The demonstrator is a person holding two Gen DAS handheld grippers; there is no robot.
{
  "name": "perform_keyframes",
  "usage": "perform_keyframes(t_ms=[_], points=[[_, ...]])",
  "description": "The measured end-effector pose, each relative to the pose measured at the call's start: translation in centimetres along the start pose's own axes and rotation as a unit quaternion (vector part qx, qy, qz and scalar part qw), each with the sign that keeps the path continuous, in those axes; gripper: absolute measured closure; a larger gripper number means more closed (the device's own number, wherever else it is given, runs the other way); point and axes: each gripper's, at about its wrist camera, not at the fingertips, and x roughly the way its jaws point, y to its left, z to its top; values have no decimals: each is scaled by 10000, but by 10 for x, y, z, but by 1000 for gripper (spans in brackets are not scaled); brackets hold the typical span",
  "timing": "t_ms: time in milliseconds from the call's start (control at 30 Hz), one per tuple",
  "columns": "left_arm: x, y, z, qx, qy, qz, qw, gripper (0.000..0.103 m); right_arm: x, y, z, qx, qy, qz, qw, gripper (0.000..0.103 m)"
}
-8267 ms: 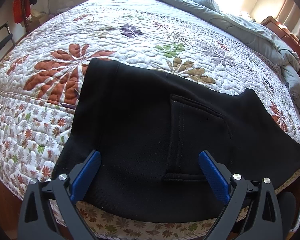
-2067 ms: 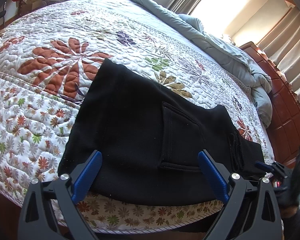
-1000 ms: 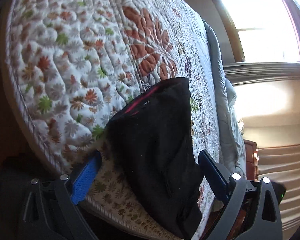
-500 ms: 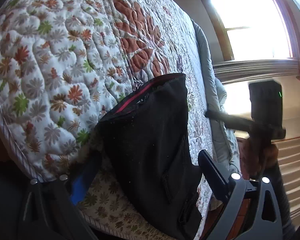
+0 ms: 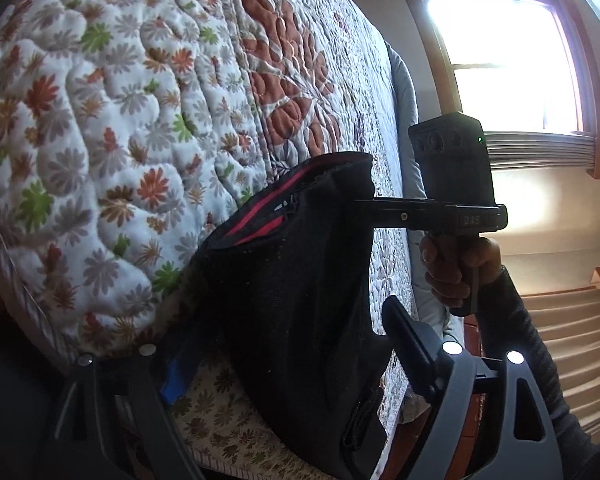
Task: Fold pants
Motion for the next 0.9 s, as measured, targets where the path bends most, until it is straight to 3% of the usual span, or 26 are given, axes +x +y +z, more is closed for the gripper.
perform_keyframes(t_ms=[133, 300, 533, 900], points=[[-14, 8, 2, -75, -4, 229, 9997, 44, -1, 2, 0, -41, 78, -36, 10000, 45], [-32, 13, 0, -240, -22, 300, 9993, 68, -4, 7, 2, -114, 150, -279, 9994, 62], [-43, 1, -5, -1, -111, 402, 9991, 77, -23, 34, -6, -332, 121, -657, 9972, 67], [-66, -70, -24, 933, -212, 214, 9952, 80, -76, 100, -40, -646, -129, -1555, 9856, 74]])
